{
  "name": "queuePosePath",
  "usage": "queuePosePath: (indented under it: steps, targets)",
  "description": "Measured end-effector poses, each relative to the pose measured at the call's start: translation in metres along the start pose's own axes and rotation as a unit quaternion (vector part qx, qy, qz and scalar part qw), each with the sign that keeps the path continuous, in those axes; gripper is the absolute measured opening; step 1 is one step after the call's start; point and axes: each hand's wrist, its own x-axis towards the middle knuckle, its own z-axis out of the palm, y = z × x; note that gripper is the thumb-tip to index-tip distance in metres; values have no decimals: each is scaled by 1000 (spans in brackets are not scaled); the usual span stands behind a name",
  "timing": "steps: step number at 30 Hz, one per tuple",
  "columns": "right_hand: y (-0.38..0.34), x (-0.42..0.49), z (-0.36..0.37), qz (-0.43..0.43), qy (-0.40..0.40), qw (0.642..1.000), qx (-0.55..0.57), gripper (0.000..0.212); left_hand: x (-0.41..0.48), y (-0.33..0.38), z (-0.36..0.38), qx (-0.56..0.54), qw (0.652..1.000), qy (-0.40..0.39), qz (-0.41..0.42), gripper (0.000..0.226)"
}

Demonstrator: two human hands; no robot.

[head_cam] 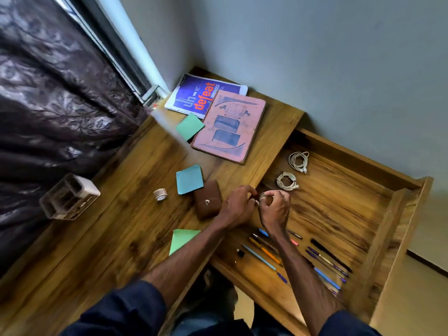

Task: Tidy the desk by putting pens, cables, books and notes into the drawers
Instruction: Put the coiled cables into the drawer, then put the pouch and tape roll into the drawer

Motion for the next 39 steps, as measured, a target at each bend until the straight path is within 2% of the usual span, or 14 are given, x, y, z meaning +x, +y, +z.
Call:
queuePosePath:
  steps: [6, 9, 15, 21, 31, 39]
  targets:
    - [-47, -47, 22, -72, -3, 997, -9, 11, -46, -49, -36, -52, 994, 92, -26, 23]
    - [-72, -76, 43, -70, -19, 997, -13, 13, -68, -81, -57, -72, 989, 115, -51, 19]
    - [-104, -128, 78, -84, -72, 994, -19, 14, -108, -149, -93, -88, 984, 118, -98, 16]
    - [-114, -145, 88, -125, -98, 983, -88, 15, -130, -189, -96, -119, 979, 108, -128, 17]
    - [-121, -139, 92, -130, -110, 978, -123, 17, -131, -211, -90, -138, 975, 79, -158, 11]
    - [-116, -123, 95, -115, -113, 981, -112, 17, -120, -210, -98, -99, 967, 118, -205, 17]
